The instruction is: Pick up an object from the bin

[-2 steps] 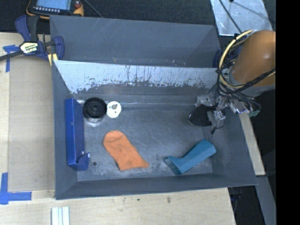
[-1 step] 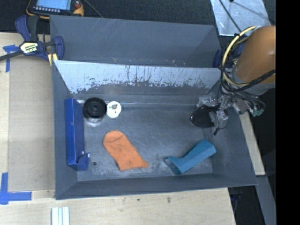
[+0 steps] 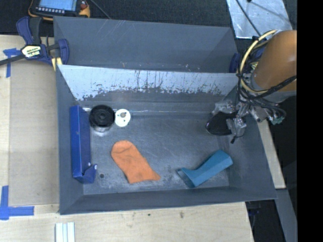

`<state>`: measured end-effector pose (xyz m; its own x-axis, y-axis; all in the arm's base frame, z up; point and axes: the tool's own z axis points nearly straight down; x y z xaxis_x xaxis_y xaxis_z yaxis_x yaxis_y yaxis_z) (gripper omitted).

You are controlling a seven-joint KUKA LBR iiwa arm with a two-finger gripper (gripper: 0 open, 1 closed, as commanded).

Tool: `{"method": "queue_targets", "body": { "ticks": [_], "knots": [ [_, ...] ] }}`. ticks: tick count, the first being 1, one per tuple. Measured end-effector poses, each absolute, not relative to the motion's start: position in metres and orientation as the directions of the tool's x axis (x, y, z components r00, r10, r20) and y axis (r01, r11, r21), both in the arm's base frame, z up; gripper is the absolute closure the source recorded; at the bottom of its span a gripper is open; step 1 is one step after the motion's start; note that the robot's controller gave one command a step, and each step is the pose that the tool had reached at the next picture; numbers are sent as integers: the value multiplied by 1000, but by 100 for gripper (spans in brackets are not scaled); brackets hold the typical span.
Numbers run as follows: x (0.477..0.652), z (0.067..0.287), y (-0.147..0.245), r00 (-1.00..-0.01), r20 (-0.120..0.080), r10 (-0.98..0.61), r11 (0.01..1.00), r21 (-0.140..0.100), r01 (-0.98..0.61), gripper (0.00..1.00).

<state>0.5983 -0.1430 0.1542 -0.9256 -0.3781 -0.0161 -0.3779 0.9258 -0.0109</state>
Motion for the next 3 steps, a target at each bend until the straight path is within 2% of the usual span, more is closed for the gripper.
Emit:
{"method": "queue_targets", "body": {
  "ticks": [1, 2, 3],
  "knots": [
    [595, 136, -144, -924, -10, -381, 925, -7, -381, 100],
    [603, 143, -135, -913, 5, -408, 913, 8, -408, 100],
    [576, 175, -118, -912, -2, -409, 912, 0, -409, 100]
  ]
}}
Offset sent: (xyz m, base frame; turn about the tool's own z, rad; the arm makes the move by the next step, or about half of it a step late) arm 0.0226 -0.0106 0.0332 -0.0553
